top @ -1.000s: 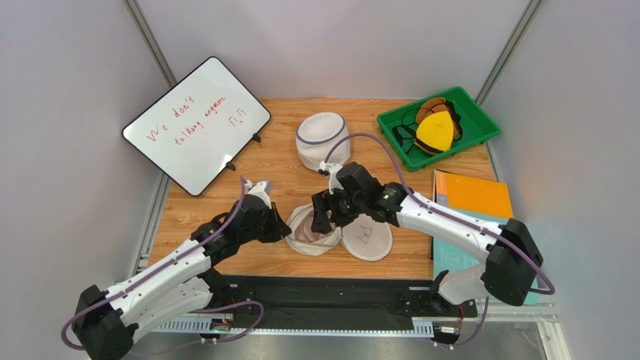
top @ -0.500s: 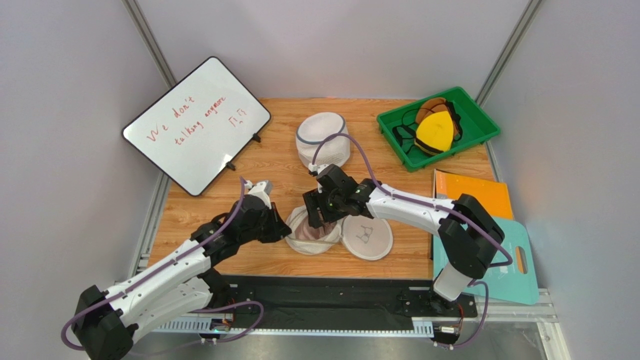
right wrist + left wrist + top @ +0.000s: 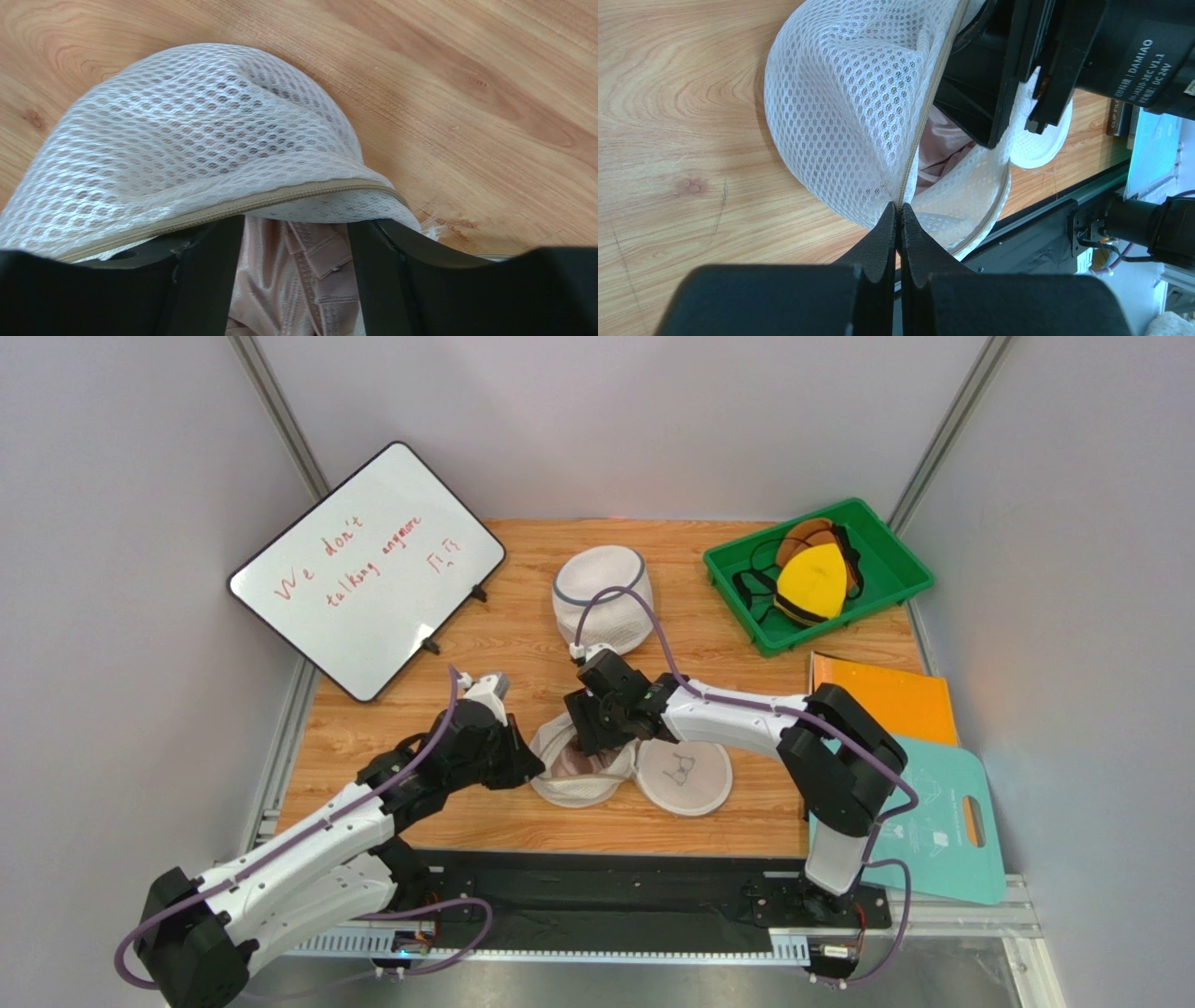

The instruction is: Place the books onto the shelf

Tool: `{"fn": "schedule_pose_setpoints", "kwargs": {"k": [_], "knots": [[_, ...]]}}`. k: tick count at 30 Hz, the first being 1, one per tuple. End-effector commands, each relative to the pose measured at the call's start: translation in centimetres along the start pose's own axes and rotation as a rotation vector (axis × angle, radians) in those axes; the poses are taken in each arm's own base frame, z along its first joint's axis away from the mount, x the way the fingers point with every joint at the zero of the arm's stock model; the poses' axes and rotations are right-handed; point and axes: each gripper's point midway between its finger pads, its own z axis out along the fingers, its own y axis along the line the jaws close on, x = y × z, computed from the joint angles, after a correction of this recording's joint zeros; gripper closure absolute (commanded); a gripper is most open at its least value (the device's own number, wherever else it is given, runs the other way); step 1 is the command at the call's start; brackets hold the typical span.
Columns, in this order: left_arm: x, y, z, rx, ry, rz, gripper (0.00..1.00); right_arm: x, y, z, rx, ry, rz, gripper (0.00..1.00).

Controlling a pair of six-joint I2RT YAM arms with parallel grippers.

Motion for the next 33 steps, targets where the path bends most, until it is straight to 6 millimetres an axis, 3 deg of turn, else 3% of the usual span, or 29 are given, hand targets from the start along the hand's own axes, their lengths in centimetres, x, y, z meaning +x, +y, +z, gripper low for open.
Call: {"fn": "schedule_pose_setpoints", "kwargs": {"k": [1,2,5,6,8,18,33], "knots": [[-0.5,-0.2,0.1,0.007,-0.017,-0.013,1.00,-1.8,1.4,0.2,-0.042,-0.055,-0.009,0.45],[-0.4,-0.2,0.1,0.006,-0.017,-0.012,1.00,-1.8,1.3,0.1,-0.042,-0.054,-0.010,0.49],[-0.4,-0.1,0.2,0.000,-0.016,-0.012,1.00,-1.9,1.2,-0.7,-0.035,-0.059,-0.009,0.76],[-0.5,-0.2,0.3,0.002,-0.018,-0.012,1.00,-2.5,1.4,-1.4,-0.037,-0.076,-0.012,0.93],[-0.6,-0.2,0.3,0.002,-0.021,-0.016,1.00,-3.1,1.6,-2.6,-0.040,-0.095,-0.021,1.00],[-1.2,-0.6,0.0,0.004,-0.032,-0.027,1.00,-5.8,5.0,-10.1,-0.153,-0.207,-0.076,1.00],[-2.6,-0.2,-0.5,-0.047,-0.090,-0.079,1.00,-3.4,7.4,-16.8,-0.350,-0.165,-0.149,1.00]]}}
